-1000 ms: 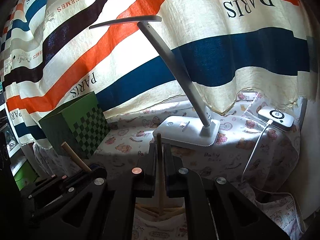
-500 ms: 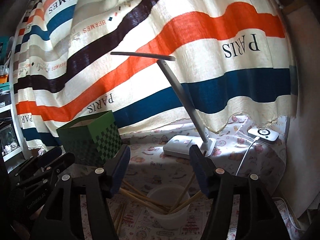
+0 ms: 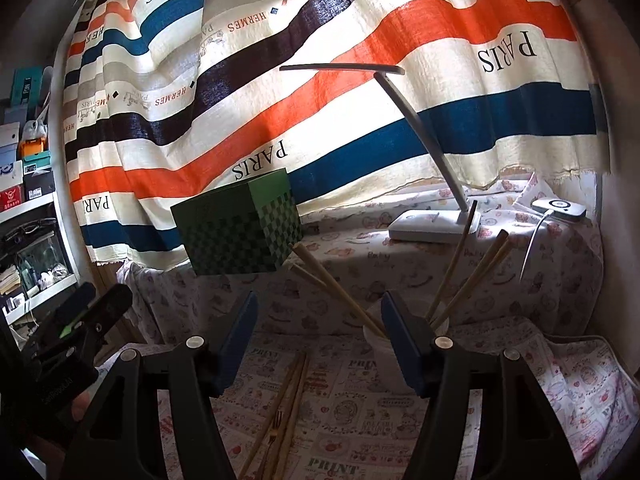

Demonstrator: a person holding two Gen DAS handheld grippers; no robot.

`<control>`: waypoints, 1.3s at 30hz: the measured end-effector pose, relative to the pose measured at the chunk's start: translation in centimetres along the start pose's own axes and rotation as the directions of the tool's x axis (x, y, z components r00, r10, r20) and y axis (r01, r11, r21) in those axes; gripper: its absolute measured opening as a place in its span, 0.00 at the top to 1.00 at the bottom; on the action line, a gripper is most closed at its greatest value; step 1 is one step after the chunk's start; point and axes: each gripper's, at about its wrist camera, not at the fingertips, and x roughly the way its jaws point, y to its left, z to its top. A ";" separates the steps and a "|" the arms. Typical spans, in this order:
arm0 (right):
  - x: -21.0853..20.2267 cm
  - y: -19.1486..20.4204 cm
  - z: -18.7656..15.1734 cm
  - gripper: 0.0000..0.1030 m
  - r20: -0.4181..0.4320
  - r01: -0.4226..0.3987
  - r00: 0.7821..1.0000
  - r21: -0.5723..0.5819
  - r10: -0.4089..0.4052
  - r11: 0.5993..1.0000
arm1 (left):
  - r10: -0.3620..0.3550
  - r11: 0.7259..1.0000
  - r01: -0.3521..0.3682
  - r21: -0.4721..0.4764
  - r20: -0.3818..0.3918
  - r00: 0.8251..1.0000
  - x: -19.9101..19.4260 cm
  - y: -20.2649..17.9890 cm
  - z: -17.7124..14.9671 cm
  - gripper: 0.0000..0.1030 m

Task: Organize utensils
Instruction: 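Move both open tools back over the remaining wooden sticks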

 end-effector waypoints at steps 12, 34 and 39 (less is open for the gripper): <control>4.3 -1.2 -3.7 0.35 -0.165 0.050 0.985 -0.002 -0.050 0.999 | 0.053 0.997 -0.064 -0.044 -0.219 0.974 3.9 2.0 -5.1 0.04; 8.6 -2.1 -6.7 0.32 -0.346 0.178 0.922 -0.030 -0.177 0.984 | 0.134 0.983 -0.175 -0.059 -0.424 0.896 8.4 4.2 -8.6 0.04; 9.9 -0.9 -7.9 0.32 -0.439 0.120 0.887 -0.083 -0.144 0.989 | 0.166 0.978 -0.205 -0.043 -0.433 0.886 8.9 4.1 -8.9 0.04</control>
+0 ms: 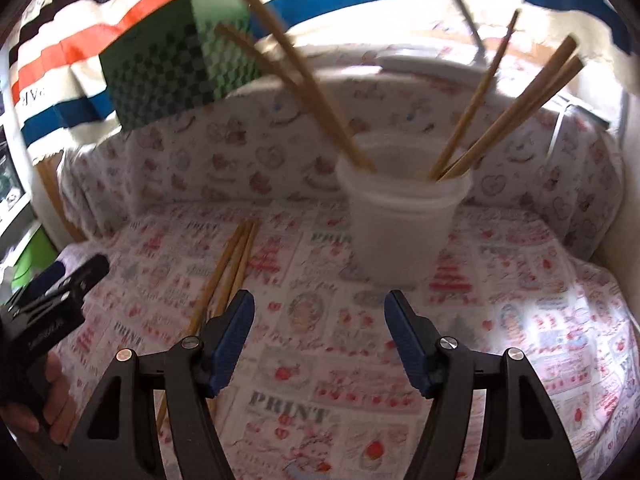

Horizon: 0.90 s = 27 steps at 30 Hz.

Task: Organize utensils
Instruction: 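Move both open tools back over the remaining wooden sticks, then grasp and lift a wooden stick with the right tool while the left tool approaches the sticks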

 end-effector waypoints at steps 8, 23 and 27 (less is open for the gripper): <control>1.9 3.1 -1.8 0.48 -0.154 -0.117 0.983 -0.086 0.102 0.989 | -0.016 1.000 0.016 -0.008 0.045 0.999 -0.6 0.3 0.0 0.04; 3.1 5.3 -3.9 0.62 -0.182 -0.090 0.982 -0.202 0.053 0.975 | 0.031 0.999 -0.032 0.014 0.051 0.998 -0.7 -0.3 0.0 0.04; 3.1 6.0 -4.0 0.91 -0.166 -0.068 0.986 -0.241 0.028 0.968 | 0.033 0.999 -0.034 0.019 0.055 0.998 -0.7 -0.3 -0.1 0.04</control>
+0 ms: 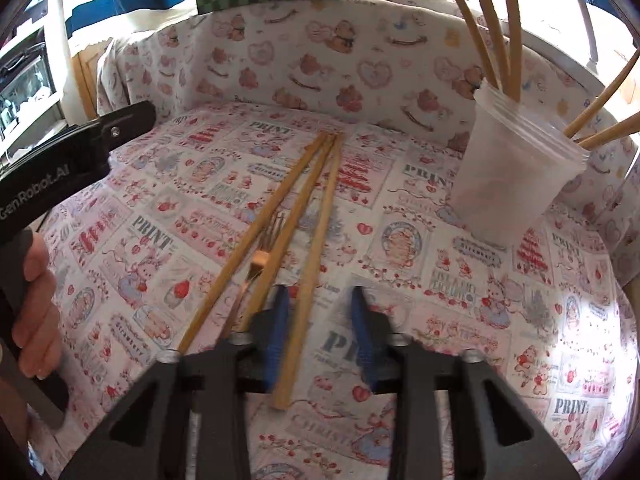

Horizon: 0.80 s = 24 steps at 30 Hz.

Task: Organize utensils
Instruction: 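Grasp and lift a wooden stick with the right tool while the left tool approaches the sticks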

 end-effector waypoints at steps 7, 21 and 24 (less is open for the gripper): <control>-2.8 -3.6 0.8 0.92 0.137 -0.016 0.991 0.175 -0.009 0.984 | -0.069 0.997 0.072 0.029 -0.088 0.994 1.3 -0.3 0.0 0.04; -9.3 -6.6 1.6 0.92 0.377 -0.050 0.925 0.266 -0.056 0.963 | -0.346 0.907 0.408 0.105 -0.365 0.864 -2.0 -4.2 -2.7 0.57; -8.7 -6.5 1.6 0.92 0.350 -0.033 0.934 0.272 -0.067 0.962 | -0.345 0.868 0.456 0.197 -0.421 0.839 -2.5 -6.6 -4.2 0.57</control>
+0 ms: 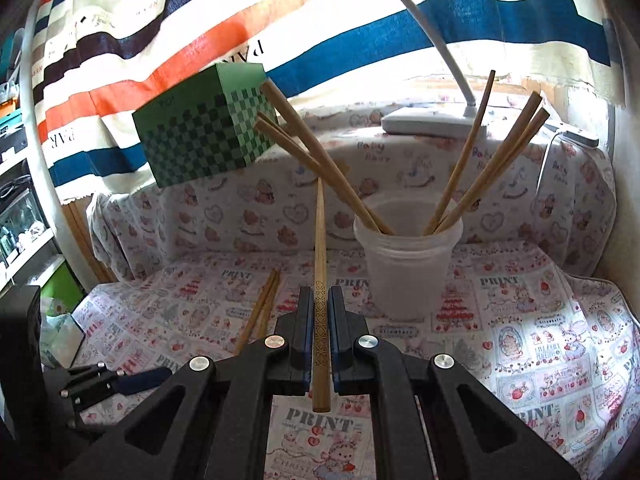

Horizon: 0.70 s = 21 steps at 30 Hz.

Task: Organize utensils
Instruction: 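Grasp and lift a wooden stick with the right tool while the left tool approaches the sticks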

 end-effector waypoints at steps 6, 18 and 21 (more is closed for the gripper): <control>0.4 -0.3 -0.6 0.92 -0.018 0.004 1.000 0.006 -0.004 1.000 | 0.092 0.995 -0.093 -0.025 -0.028 0.995 0.9 0.2 -1.3 0.62; -0.3 -0.1 -0.4 0.92 0.022 0.049 0.999 -0.005 -0.049 0.999 | 0.144 0.988 -0.150 -0.041 -0.119 0.982 2.4 0.3 0.1 0.66; -0.4 -0.4 -0.2 0.92 0.023 0.044 0.999 0.012 -0.044 0.999 | 0.137 0.988 -0.144 -0.048 -0.127 0.982 2.8 0.7 0.7 0.85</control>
